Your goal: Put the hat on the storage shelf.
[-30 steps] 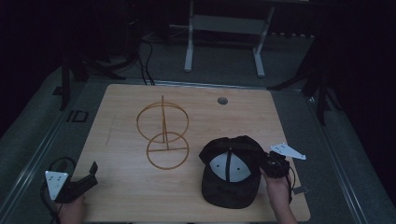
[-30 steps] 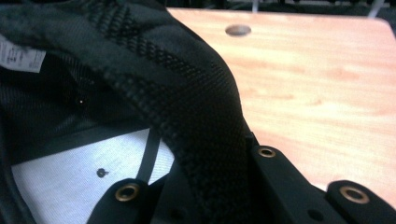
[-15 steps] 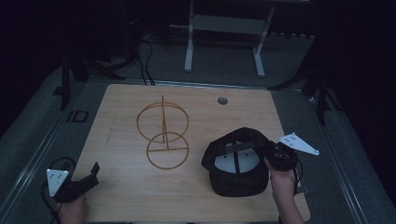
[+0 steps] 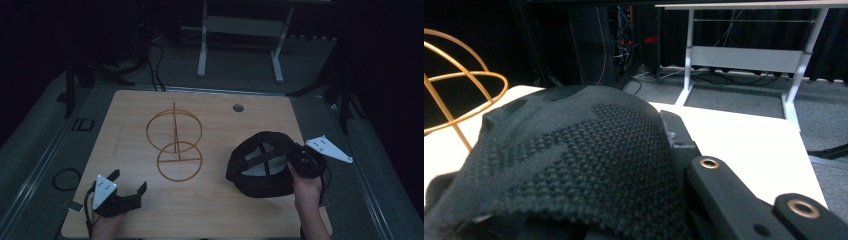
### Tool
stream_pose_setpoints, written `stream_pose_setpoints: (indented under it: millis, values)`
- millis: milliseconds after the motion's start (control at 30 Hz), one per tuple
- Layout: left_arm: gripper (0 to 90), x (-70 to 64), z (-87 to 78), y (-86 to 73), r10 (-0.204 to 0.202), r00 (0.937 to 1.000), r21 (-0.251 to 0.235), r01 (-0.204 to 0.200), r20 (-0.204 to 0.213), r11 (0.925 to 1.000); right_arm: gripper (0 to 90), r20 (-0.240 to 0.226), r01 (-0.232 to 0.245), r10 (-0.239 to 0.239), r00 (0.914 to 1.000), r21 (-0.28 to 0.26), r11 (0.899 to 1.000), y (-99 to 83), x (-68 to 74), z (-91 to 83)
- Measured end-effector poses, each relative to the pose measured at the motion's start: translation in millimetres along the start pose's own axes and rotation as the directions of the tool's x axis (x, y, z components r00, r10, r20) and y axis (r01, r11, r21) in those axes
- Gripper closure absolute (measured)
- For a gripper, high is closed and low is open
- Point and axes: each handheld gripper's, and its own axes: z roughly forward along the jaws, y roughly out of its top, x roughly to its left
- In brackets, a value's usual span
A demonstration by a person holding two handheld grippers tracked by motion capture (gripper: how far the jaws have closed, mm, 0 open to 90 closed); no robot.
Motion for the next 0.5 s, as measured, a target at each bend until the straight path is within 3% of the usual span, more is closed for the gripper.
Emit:
stream_pose_setpoints:
  millis: [100,267,500]
  values:
    - [0.3,-22.3,4.3,7.1,0.027,0.9968,0.012,-0.028,0.076,0.9995,89.0,0.003,0.002,-0.002,1.0000,-0.007,1.000,2.1,0.9,-1.1]
    - [0.3,-55.9,8.5,18.3,0.080,0.9812,0.000,-0.082,0.175,0.9967,89.0,-0.002,-0.004,0.004,1.0000,-0.023,1.000,5.6,2.2,-3.3]
    - [0.3,-93.4,20.0,39.9,0.143,0.9589,-0.026,-0.141,0.245,0.9896,88.9,-0.026,-0.016,0.015,0.9996,-0.050,0.999,11.3,8.6,-4.7]
